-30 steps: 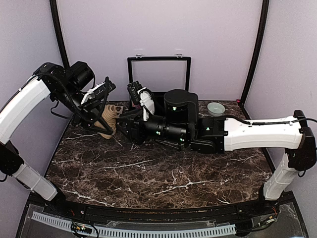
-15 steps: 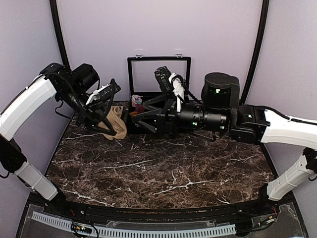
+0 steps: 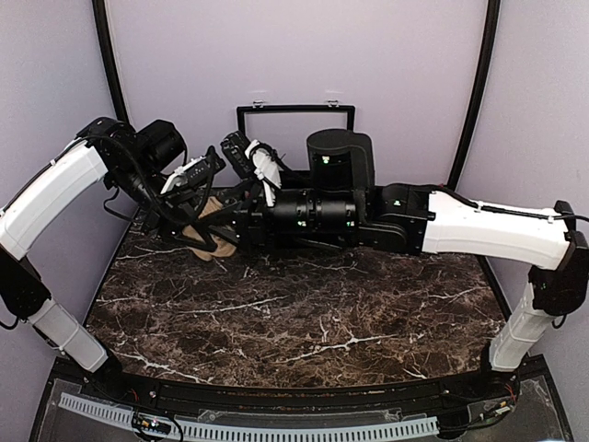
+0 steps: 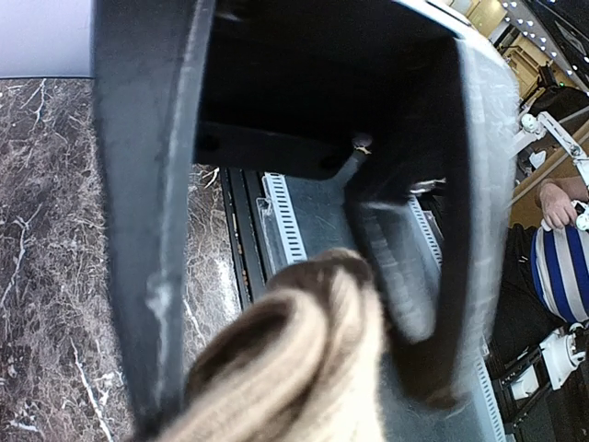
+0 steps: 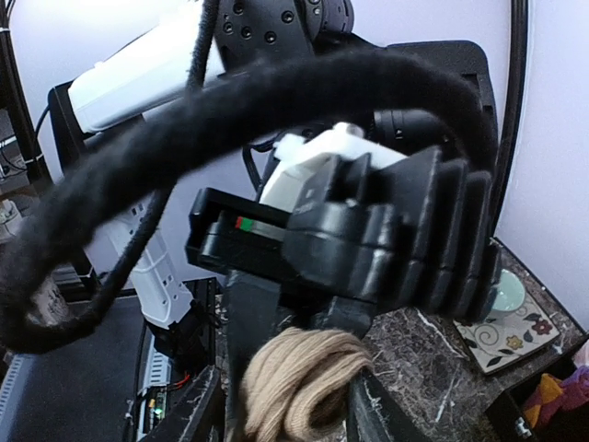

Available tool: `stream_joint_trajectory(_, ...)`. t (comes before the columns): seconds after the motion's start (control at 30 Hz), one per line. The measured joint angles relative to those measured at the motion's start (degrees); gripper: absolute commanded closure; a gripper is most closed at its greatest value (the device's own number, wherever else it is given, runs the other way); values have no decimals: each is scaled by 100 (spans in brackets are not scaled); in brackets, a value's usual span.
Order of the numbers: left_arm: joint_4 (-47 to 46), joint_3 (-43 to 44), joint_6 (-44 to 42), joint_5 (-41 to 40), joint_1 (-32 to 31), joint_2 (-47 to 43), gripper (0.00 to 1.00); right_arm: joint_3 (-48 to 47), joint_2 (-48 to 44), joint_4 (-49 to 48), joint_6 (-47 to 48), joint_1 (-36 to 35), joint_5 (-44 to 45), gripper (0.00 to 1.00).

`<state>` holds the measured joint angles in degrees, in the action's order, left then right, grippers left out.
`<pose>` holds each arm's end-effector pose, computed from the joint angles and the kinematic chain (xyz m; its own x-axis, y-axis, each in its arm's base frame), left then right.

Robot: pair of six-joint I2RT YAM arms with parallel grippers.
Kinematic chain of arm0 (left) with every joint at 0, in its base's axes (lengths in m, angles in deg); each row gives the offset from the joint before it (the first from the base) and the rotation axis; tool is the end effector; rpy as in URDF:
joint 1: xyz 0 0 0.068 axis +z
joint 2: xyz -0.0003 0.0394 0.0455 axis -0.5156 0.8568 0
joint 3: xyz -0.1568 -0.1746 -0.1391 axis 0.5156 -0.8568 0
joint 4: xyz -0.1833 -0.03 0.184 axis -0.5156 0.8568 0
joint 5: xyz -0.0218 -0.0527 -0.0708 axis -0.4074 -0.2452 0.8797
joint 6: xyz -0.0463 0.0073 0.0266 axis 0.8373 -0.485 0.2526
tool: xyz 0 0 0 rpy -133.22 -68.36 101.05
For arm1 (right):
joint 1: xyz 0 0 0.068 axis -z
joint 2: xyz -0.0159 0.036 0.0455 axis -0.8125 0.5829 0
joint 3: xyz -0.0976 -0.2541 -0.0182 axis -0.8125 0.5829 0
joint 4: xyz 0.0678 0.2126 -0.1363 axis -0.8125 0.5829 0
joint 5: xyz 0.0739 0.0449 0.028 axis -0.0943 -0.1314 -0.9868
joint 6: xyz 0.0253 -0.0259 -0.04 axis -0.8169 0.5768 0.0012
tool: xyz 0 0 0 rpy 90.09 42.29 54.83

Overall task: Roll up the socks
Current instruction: Roll the sock at the center of the board.

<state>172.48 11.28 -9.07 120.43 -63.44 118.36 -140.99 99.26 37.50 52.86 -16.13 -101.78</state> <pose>0.2026 -0.1659 0.4023 -0.1422 0.5078 -0.8497 0.9261 -0.2349 -0.2953 0.1272 0.3814 0.4063 -0.1014 -0.0738 -0.9921 -0.9868 0.1338 0.0909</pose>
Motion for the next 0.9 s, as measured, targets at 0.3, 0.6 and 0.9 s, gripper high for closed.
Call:
stream_joint_trajectory(0.3,-37,22,2,-385,4,-4,55,-127,142,101,-385,240,-275,100)
stream_joint_trajectory(0.6,-1471,39,769,-2212,-59,-529,34,-122,452,-17,-960,208,315,100)
stream_joint_trajectory(0.9,-2361,-326,1097,-3501,-225,-992,34,63,577,-629,-1290,-195,2271,100)
